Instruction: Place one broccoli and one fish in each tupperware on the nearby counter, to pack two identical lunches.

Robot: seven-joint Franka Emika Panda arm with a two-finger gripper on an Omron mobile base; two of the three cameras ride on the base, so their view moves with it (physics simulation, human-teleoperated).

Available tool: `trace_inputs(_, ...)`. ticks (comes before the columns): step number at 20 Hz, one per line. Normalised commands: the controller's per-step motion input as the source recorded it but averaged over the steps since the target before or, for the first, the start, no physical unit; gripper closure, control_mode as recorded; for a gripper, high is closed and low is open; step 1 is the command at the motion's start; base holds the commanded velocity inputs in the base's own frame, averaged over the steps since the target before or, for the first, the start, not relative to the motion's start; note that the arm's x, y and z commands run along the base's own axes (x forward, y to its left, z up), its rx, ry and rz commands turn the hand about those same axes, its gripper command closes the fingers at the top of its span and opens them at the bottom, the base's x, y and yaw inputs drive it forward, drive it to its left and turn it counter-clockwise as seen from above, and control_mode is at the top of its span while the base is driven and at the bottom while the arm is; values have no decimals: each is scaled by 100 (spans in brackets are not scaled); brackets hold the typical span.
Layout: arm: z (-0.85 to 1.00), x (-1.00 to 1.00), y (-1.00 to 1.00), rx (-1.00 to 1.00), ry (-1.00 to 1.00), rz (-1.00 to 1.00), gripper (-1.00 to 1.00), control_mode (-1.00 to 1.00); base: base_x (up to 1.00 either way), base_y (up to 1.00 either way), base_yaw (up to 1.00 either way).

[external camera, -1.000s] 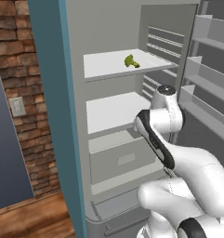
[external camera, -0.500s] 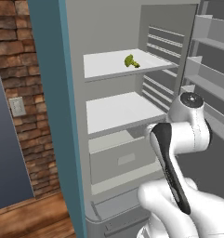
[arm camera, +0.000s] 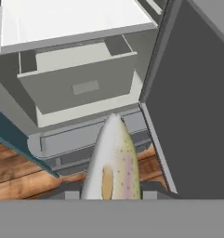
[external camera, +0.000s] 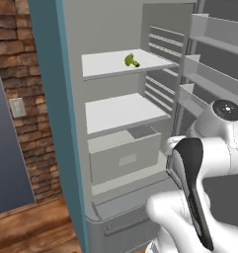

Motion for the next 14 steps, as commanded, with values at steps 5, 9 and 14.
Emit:
trace_inputs(5,0,0,0,0,0,0,100,100,-100,0,0)
trace_inputs(9,0,0,0,0,0,0,100,100,-100,0,0)
trace_inputs(14,0,0,0,0,0,0,100,100,-100,0,0)
